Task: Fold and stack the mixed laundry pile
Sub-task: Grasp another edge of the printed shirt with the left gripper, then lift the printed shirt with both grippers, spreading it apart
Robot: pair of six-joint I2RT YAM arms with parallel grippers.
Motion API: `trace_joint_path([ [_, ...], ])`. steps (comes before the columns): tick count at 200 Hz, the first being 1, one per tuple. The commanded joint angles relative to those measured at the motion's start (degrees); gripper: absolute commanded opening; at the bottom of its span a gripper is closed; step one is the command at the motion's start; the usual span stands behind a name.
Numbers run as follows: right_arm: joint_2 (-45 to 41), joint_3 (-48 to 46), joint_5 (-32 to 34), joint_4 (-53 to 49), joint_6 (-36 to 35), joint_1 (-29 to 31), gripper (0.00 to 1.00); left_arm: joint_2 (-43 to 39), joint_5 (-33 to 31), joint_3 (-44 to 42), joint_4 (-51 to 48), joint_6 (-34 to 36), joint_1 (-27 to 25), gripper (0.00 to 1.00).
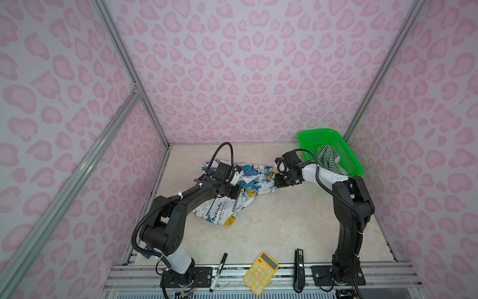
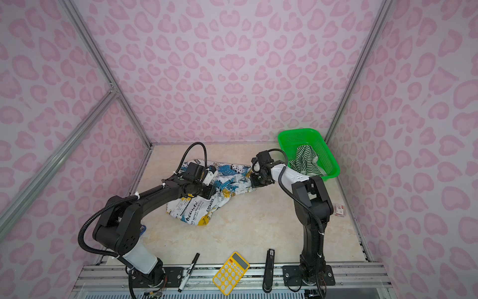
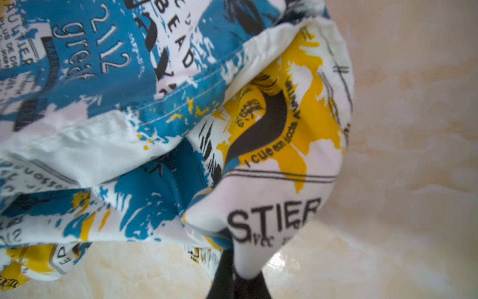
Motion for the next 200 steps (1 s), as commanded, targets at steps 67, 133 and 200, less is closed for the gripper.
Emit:
trace_joint_path([
  [67, -8.14, 10.53, 18.94, -14.12, -6.67, -0.66, 0.00, -7.38, -10.82, 27.15, -15.14, -4.00, 2.04, 0.03],
  [133, -15.08, 30.54, 41.17, -14.07, -18.41, -0.51, 0.00, 2.76, -12.35, 70.22, -25.97, -4.02, 13.67, 0.03],
  [200, -17.14, 41.48, 46.73, -15.87, -32.18, 3.16, 0.00, 2.42, -8.03, 79.35, -22.71, -6.23, 20.48, 0.03],
])
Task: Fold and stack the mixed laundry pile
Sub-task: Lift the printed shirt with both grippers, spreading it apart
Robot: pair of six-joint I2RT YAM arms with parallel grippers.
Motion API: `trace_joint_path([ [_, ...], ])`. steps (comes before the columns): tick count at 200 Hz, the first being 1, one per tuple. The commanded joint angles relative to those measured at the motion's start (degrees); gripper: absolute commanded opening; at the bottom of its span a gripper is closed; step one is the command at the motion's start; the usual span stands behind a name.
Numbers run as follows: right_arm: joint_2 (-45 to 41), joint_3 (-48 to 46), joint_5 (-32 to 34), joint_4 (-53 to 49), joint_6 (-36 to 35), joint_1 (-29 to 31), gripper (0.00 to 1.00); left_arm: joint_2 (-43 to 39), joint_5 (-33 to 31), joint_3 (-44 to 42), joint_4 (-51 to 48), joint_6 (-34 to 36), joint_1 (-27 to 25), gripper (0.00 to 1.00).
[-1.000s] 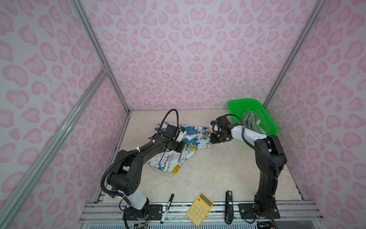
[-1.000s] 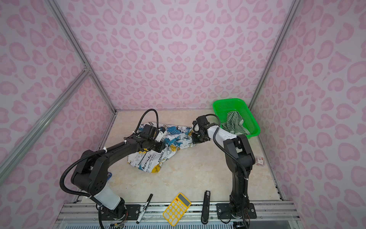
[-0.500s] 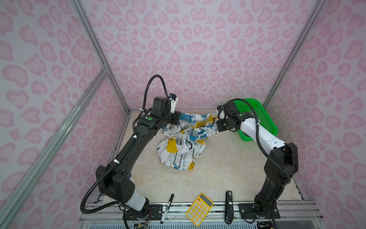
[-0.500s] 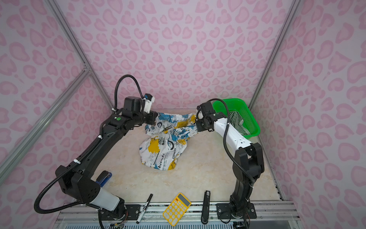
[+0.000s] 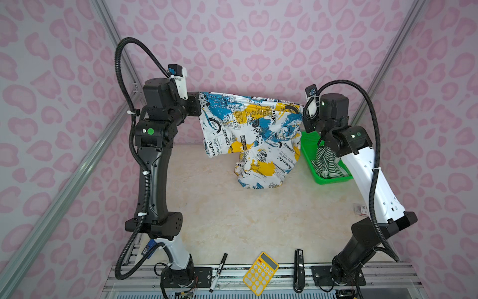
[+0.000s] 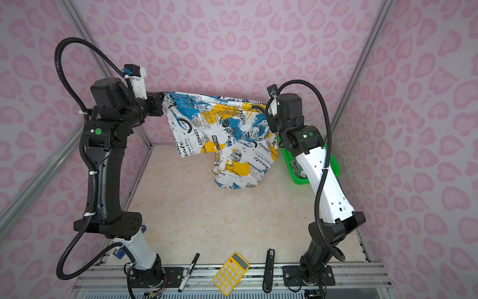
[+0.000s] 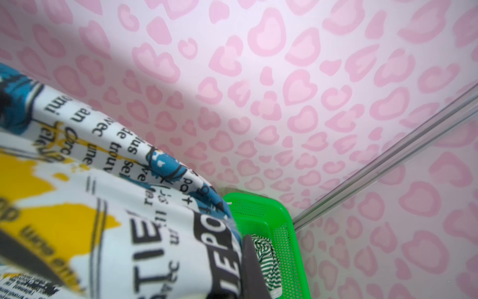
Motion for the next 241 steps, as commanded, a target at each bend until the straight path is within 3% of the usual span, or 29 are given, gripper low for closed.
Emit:
trace_joint_path([
  [1, -2.41, -4.65, 6.88, -3.83, -6.53, 1.28, 0.00, -4.07, -1.38, -4.46, 4.66, -0.68, 1.74, 0.03],
  [29, -9.09, -18.33, 6.00, -6.46, -6.12, 5.60, 0.00, -9.63, 3.77, -13.11, 0.43, 2.27, 1.75, 0.03],
  [67, -14.83, -30.46, -0.53, -11.28, -1.68, 7.63, 0.00, -23.03, 4.84, -34.14, -0.56, 1.53, 1.75, 0.03],
  [92, -13.77, -33.06, -3.69, -9.13, -2.90, 6.94, 0.00, -27.87, -1.76, -42.11, 3.31, 0.85, 1.74, 0.03],
  [115, -6.23, -26.75, -6.07, -4.41, -3.16, 4.42, 0.00, -25.01, -12.16, -43.72, 10.21, 0.59, 1.89, 0.03],
  [138, 4.42, -12.94, -6.37, -0.75, -3.81, 1.93, 0.00, -15.21, -17.05, -35.29, 12.84, 1.76, 3.15, 0.03],
  [175, 23.49, 26.62, -2.32, -8.64, -5.93, 1.63, 0.00, 6.53, -20.35, 7.06, -1.06, 1.80, 4.71, 0.03],
  [188, 25.27, 32.92, -0.38, -8.38, -7.59, 2.70, 0.00, 6.95, -19.92, 11.62, 0.26, 1.89, 4.68, 0.03],
  [204, 21.36, 25.74, 3.94, -2.32, -10.67, 4.37, 0.00, -0.19, -18.41, 0.65, 8.56, 2.41, 4.70, 0.03],
  [225, 9.05, -0.98, 7.98, 13.51, -14.07, 5.90, 0.00, -12.84, -11.29, -21.96, 23.51, 4.20, 4.64, 0.03],
  [241, 1.01, -16.43, 7.45, 18.75, -12.48, 6.22, 0.00, -19.60, -7.43, -33.86, 24.51, 5.03, 4.65, 0.03],
])
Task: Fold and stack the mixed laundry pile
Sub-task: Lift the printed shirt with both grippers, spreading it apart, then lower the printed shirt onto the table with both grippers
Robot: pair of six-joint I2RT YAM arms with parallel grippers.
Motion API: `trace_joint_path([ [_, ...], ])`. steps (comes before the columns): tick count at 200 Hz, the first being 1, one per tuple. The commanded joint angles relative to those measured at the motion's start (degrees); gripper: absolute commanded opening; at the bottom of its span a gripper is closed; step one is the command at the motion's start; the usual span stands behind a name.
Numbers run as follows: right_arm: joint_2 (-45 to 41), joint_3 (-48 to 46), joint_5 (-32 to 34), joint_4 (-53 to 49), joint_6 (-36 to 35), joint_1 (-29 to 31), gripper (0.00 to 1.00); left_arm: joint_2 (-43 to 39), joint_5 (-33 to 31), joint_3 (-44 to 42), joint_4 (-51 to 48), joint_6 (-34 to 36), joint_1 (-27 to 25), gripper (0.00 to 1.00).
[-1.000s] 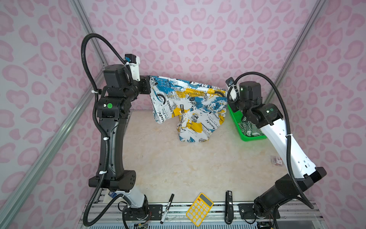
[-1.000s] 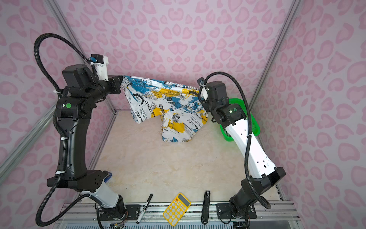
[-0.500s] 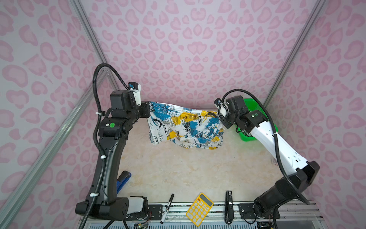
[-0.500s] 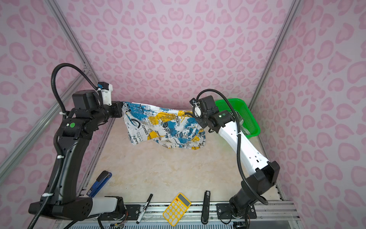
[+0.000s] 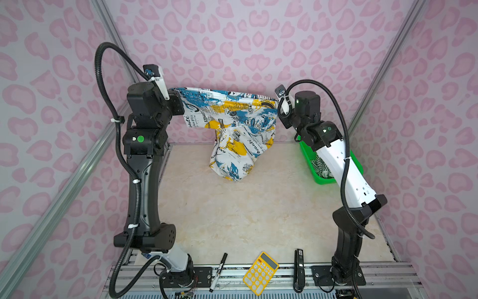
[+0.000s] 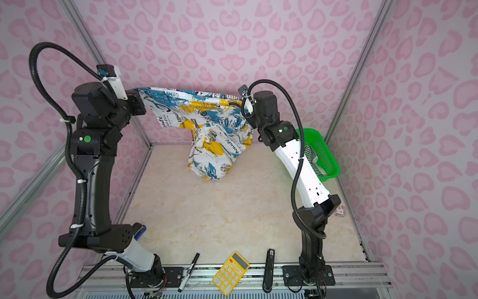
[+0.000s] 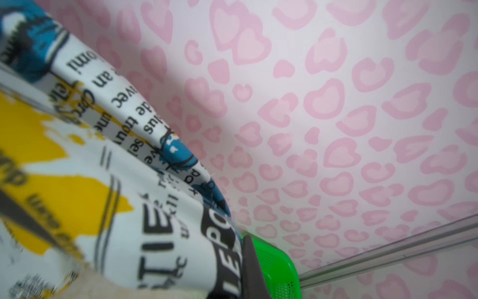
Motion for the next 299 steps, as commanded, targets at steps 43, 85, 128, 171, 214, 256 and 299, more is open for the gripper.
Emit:
trace_joint_path([
  [43, -23.22, -46.31, 4.92, 0.80, 11.24, 1.80, 0.00, -26.86, 17.73, -42.52, 1.68, -4.18, 0.07, 0.03],
  [85, -25.56, -61.10, -11.48, -10.22, 27.13, 3.02, 0.00, -36.53, 28.09, -62.35, -9.61, -14.78, -0.64, 0.03],
  [128, -19.36, -61.77, -25.50, -18.83, 34.55, 3.04, 0.25, -36.18, 19.82, -67.05, -17.52, -19.46, -0.79, 0.03],
  [171, -21.53, -59.31, -35.26, -19.26, 33.42, -1.51, 0.57, -36.80, 15.04, -66.75, -20.01, -19.54, -0.73, 0.06],
  [214, -21.73, -61.19, -37.31, -14.47, 35.59, -7.89, 0.63, -36.34, 26.34, -65.61, -23.53, -14.27, -0.75, 0.14],
  [256, -12.19, -64.55, -35.19, -2.85, 42.76, -7.57, 0.62, -35.82, 32.07, -64.23, -27.42, -11.18, -0.86, 0.31],
  [299, -1.06, -59.09, -27.62, -1.81, 44.49, -7.61, 0.44, -37.37, 17.85, -58.42, -25.85, -15.75, -0.73, 0.59],
])
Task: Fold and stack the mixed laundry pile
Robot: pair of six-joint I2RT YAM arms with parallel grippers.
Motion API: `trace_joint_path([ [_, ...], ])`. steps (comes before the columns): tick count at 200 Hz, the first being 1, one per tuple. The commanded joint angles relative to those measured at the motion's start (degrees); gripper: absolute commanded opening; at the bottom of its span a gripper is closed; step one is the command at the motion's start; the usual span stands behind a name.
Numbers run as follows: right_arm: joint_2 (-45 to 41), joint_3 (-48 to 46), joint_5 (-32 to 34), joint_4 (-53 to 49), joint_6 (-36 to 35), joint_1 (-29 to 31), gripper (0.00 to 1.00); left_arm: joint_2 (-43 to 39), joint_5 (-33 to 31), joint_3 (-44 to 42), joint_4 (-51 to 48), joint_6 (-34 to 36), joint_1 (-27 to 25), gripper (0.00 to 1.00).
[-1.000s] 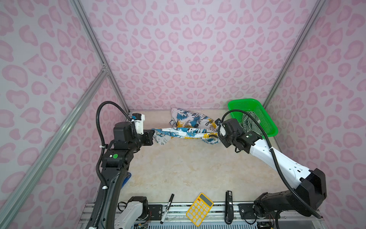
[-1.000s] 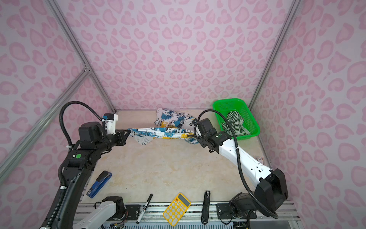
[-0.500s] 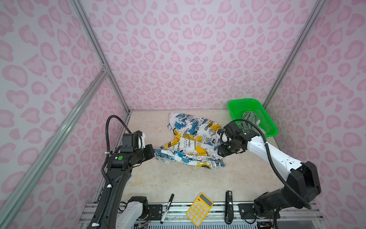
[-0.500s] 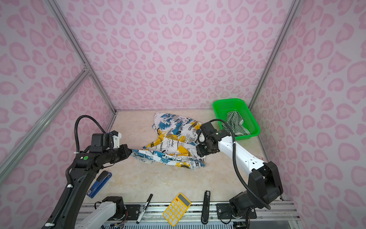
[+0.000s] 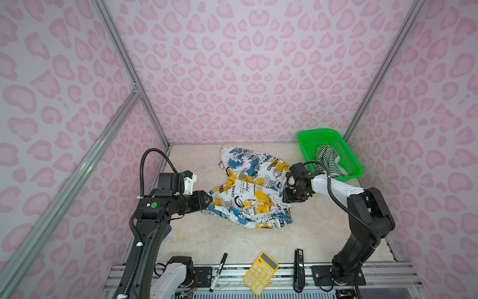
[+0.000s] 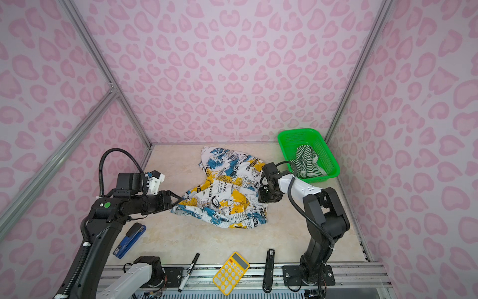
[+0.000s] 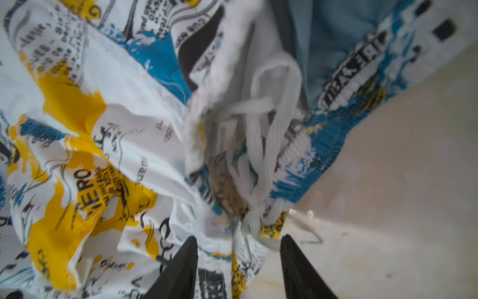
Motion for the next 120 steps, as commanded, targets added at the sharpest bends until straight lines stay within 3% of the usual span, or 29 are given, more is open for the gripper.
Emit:
trace_joint_path([
  [1, 4.03, 2.89, 5.57, 1.92, 1.69, -0.17, 0.43, -1.03, -9.50, 2.59, 1.38, -2.74, 0.06, 0.59],
  [21, 7.09, 6.73, 6.27, -0.03, 0.52, -1.54, 0.35, -1.76, -15.22, 1.07, 5.84, -4.93, -0.02, 0.62],
  [44, 10.08, 12.70, 8.99, -2.32, -1.39, -5.04, 0.23, 0.11, -14.91, -3.36, 12.54, -6.78, 0.03, 0.63],
  [62, 11.51, 17.05, 13.53, -5.52, -2.41, -6.33, 0.21, 3.50, -14.10, -7.98, 18.89, -8.53, 0.03, 0.63],
  [99, 6.20, 15.75, 15.20, -7.52, -3.56, -4.17, 0.45, 13.19, -17.56, -15.55, 30.86, -11.21, 0.01, 0.62],
  [120, 1.38, 10.11, 12.71, -7.37, -3.53, -2.69, 0.52, 19.25, -16.21, -17.76, 35.99, -12.31, 0.00, 0.50],
])
